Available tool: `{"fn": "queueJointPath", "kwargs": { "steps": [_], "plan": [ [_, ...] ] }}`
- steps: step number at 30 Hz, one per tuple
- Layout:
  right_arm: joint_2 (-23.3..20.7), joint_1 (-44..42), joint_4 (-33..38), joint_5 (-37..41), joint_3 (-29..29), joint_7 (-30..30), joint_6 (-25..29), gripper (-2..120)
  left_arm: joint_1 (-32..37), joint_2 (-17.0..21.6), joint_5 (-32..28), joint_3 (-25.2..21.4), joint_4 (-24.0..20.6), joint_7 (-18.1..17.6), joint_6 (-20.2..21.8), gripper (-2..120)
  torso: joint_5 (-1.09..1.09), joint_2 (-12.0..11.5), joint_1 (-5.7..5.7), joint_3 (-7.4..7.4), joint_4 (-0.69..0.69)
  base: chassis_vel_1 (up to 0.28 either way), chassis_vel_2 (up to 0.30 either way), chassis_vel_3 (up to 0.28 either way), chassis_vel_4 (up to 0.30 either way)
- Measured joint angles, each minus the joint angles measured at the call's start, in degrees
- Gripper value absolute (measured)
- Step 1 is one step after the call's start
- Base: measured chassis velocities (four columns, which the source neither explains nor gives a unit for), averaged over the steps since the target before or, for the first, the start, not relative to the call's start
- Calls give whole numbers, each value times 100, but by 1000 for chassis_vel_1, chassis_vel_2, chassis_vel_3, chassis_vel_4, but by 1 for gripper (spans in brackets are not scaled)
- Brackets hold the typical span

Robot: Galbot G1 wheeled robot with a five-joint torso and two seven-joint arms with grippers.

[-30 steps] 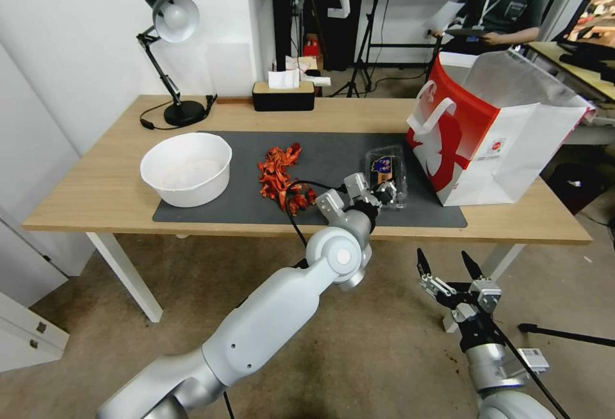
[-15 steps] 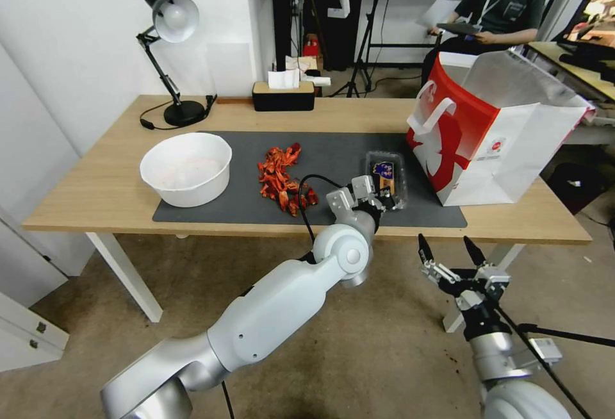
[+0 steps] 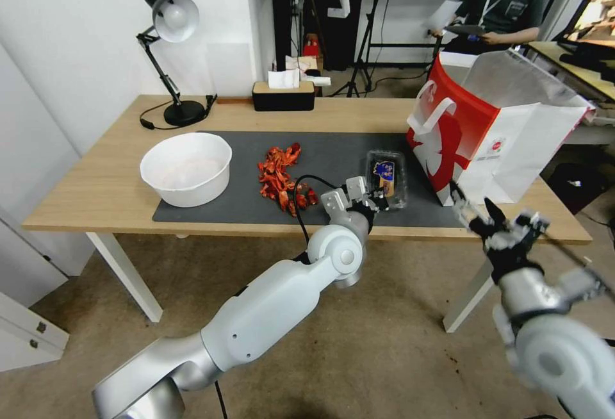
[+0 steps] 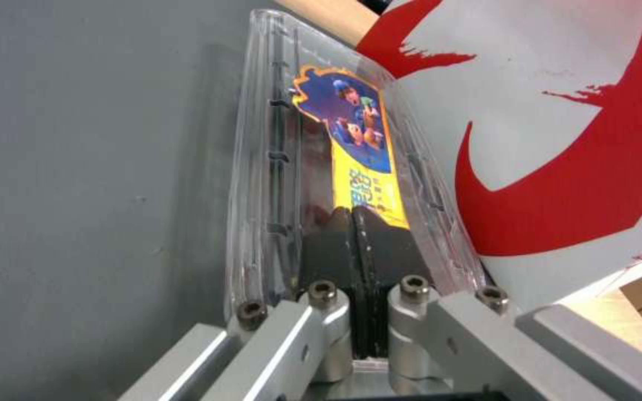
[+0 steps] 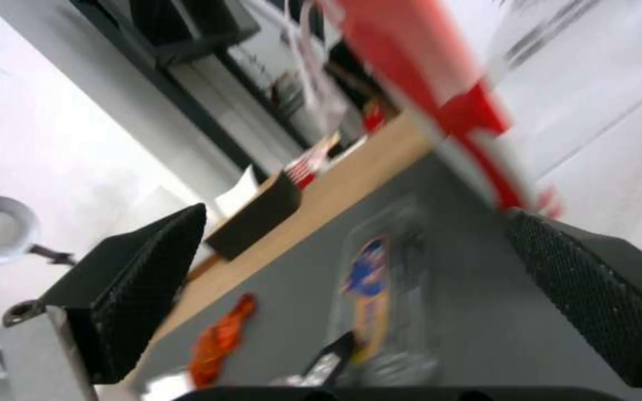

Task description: Close the disposable takeout box, then place it into the delivery bag.

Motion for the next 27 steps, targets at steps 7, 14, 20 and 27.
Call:
{"fn": "queueJointPath", "kwargs": {
  "steps": [7, 14, 20, 27],
  "plan": [
    [-354, 1024, -318, 1208, -499, 355, -450, 100, -31, 22, -12, 16, 13, 11, -5, 0, 1, 0, 0, 0, 1, 0, 0, 0, 0],
    [-536, 2016, -793, 1881, -954, 635, -1009, 100, -32, 9, -10, 22, 76, 24, -16, 0, 1, 0, 0, 0, -1, 0, 0, 0, 0],
    [-459, 3028, -1388, 1975, -1730, 985, -1359, 100, -38, -53, -4, -14, 155, 28, -30, 0, 1, 0, 0, 1, 0, 0, 0, 0, 0],
    [-293, 3896, -2016, 1838, -2439, 1361, -1535, 100, 0, -35, 11, -29, 155, 28, -35, 0, 1, 0, 0, 0, 1, 0, 0, 0, 0]
  ]
}}
